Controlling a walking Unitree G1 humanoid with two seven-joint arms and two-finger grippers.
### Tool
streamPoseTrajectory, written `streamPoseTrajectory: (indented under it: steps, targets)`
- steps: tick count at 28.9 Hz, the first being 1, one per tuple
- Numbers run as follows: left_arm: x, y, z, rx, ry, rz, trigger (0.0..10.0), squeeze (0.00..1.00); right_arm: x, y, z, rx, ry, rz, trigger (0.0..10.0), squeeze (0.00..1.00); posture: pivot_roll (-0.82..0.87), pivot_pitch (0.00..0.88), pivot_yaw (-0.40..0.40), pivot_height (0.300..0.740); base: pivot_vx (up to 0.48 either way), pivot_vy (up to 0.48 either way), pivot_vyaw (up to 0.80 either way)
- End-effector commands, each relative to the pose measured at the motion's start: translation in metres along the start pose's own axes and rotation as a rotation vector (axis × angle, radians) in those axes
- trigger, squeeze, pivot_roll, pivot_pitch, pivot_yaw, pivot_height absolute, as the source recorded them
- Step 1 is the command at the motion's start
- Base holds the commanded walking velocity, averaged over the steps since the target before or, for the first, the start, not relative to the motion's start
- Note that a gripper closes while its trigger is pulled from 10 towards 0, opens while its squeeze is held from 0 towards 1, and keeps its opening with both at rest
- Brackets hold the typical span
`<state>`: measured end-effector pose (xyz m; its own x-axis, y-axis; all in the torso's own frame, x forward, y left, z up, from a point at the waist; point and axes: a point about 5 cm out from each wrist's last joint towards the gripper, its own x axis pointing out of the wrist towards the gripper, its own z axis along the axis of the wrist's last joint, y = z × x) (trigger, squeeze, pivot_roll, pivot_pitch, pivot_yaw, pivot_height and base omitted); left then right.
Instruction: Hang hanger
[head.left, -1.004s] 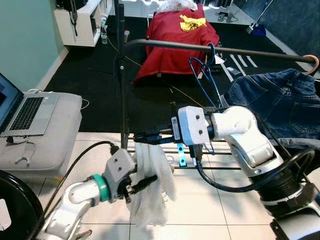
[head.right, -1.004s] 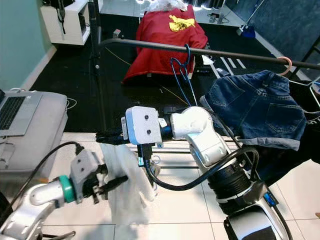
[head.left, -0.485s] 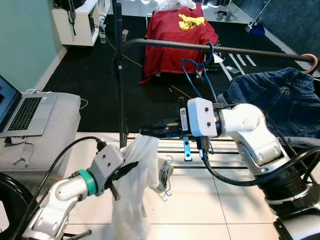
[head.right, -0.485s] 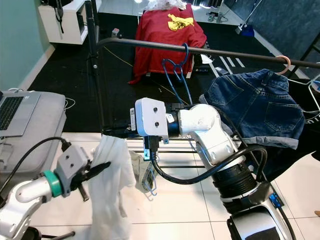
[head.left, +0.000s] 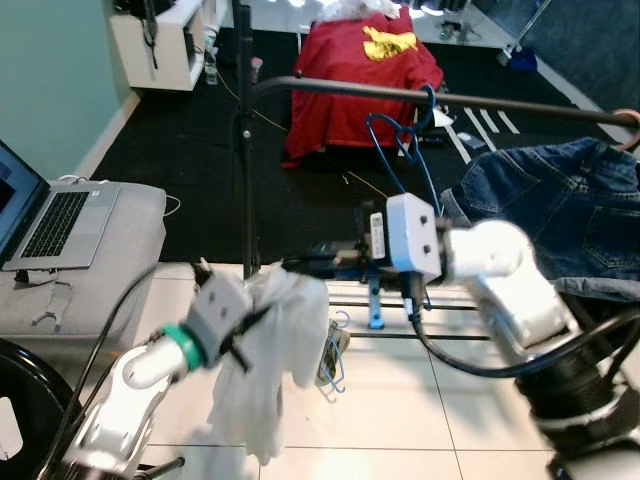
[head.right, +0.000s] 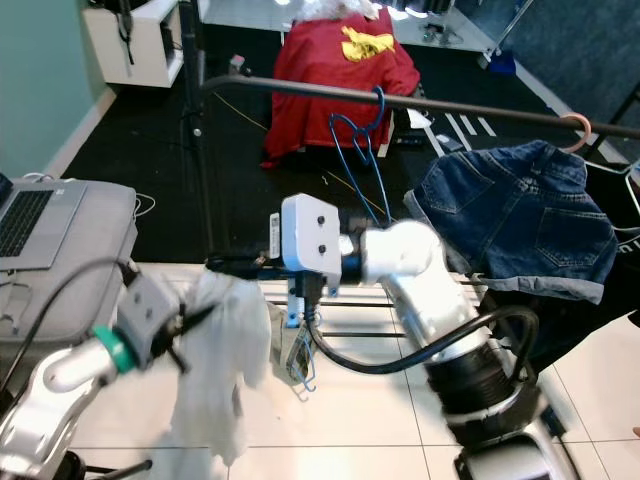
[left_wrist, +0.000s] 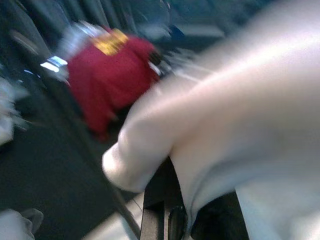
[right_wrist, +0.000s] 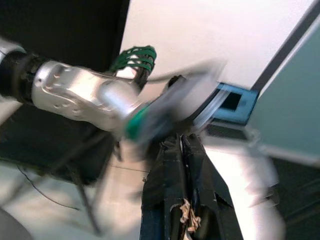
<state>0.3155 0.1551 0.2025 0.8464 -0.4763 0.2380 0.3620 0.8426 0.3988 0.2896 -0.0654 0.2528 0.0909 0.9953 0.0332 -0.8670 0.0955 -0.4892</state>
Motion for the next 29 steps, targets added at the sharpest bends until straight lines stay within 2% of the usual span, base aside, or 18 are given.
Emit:
streamPoseTrajectory:
  steps: [1, 5, 7, 8, 9, 10, 11, 12, 13, 15, 16, 17, 18, 20, 21, 24, 27, 29]
  targets:
    - [0.002, 0.003, 0.011, -0.032, -0.048, 0.051, 10.0, 0.0, 0.0, 0.002, -0.011, 0.078, -0.018, -0.102, 10.0, 0.0, -0.08, 0.131, -0.015, 0.74, 0.0, 0.0, 0.0]
    - [0.008, 0.002, 0.025, -0.067, -0.101, 0.068, 10.0, 0.0, 0.005, 0.01, -0.033, 0.175, -0.02, -0.262, 10.0, 0.0, -0.08, 0.134, -0.008, 0.74, 0.0, 0.0, 0.0]
    - [0.008, 0.002, 0.025, -0.067, -0.101, 0.068, 10.0, 0.0, 0.005, 0.01, -0.033, 0.175, -0.02, -0.262, 10.0, 0.0, -0.08, 0.134, -0.008, 0.74, 0.0, 0.0, 0.0]
    - [0.01, 0.0, 0.031, -0.068, -0.122, 0.057, 10.0, 0.0, 0.007, 0.015, -0.041, 0.211, -0.017, -0.34, 10.0, 0.92, -0.09, 0.138, 0.004, 0.74, 0.0, 0.0, 0.0]
    - [0.01, 0.0, 0.031, -0.068, -0.122, 0.057, 10.0, 0.0, 0.007, 0.015, -0.041, 0.211, -0.017, -0.34, 10.0, 0.92, -0.09, 0.138, 0.004, 0.74, 0.0, 0.0, 0.0]
    - [0.01, -0.004, 0.033, -0.064, -0.129, 0.03, 10.0, 0.0, 0.005, 0.015, -0.044, 0.234, -0.029, -0.443, 10.0, 1.0, -0.09, 0.139, 0.008, 0.74, 0.0, 0.0, 0.0]
    - [0.01, -0.007, 0.034, -0.059, -0.13, 0.006, 10.0, 0.0, 0.001, 0.012, -0.044, 0.257, -0.046, -0.526, 10.0, 0.16, -0.09, 0.139, 0.008, 0.74, 0.0, 0.0, 0.0]
    - [0.008, -0.012, 0.033, -0.057, -0.126, -0.032, 10.0, 0.0, -0.007, 0.006, -0.04, 0.283, -0.095, -0.619, 10.0, 0.0, -0.09, 0.139, 0.006, 0.74, 0.0, 0.0, 0.0]
    - [0.008, -0.012, 0.033, -0.057, -0.126, -0.032, 10.0, 0.0, -0.007, 0.006, -0.04, 0.283, -0.095, -0.619, 10.0, 0.0, -0.09, 0.139, 0.006, 0.74, 0.0, 0.0, 0.0]
    - [0.003, -0.021, 0.025, -0.071, -0.096, -0.12, 10.0, 0.0, -0.029, -0.009, -0.015, 0.377, -0.283, -0.724, 10.0, 0.0, -0.1, 0.14, 0.009, 0.74, 0.0, 0.0, 0.0]
    - [0.003, -0.021, 0.025, -0.071, -0.096, -0.12, 10.0, 0.0, -0.029, -0.009, -0.015, 0.377, -0.283, -0.724, 10.0, 0.0, -0.1, 0.14, 0.009, 0.74, 0.0, 0.0, 0.0]
    - [0.001, -0.023, 0.022, -0.08, -0.085, -0.149, 10.0, 0.0, -0.036, -0.012, -0.004, 0.41, -0.359, -0.728, 10.0, 0.0, -0.1, 0.14, 0.009, 0.74, 0.0, 0.0, 0.0]
    - [-0.001, -0.026, 0.019, -0.114, -0.069, -0.177, 10.0, 0.0, -0.048, -0.011, 0.016, 0.468, -0.5, -0.66, 10.0, 0.0, -0.1, 0.14, 0.012, 0.74, 0.0, 0.0, 0.0]
    - [-0.001, -0.026, 0.019, -0.114, -0.069, -0.177, 10.0, 0.0, -0.048, -0.011, 0.016, 0.468, -0.5, -0.66, 10.0, 0.0, -0.1, 0.14, 0.012, 0.74, 0.0, 0.0, 0.0]
    - [-0.002, -0.028, 0.016, -0.133, -0.06, -0.186, 10.0, 0.0, -0.058, -0.009, 0.031, 0.507, -0.602, -0.594, 10.0, 0.0, -0.11, 0.14, 0.013, 0.74, 0.0, 0.0, 0.0]
    - [-0.001, -0.028, 0.011, -0.182, -0.044, -0.197, 10.0, 0.0, -0.074, -0.002, 0.049, 0.512, -0.687, -0.493, 10.0, 0.0, -0.12, 0.137, 0.013, 0.74, 0.0, 0.0, 0.0]
    - [-0.002, -0.026, 0.011, -0.262, -0.048, -0.227, 10.0, 0.0, -0.084, -0.005, 0.036, 0.446, -0.544, -0.584, 10.0, 0.0, -0.12, 0.135, 0.013, 0.74, 0.0, 0.0, 0.0]
    - [-0.009, -0.023, 0.017, -0.39, -0.074, -0.342, 10.0, 0.0, -0.091, -0.001, 0.001, 0.345, -0.209, -0.636, 10.0, 0.0, -0.12, 0.133, 0.017, 0.74, 0.0, 0.0, 0.0]
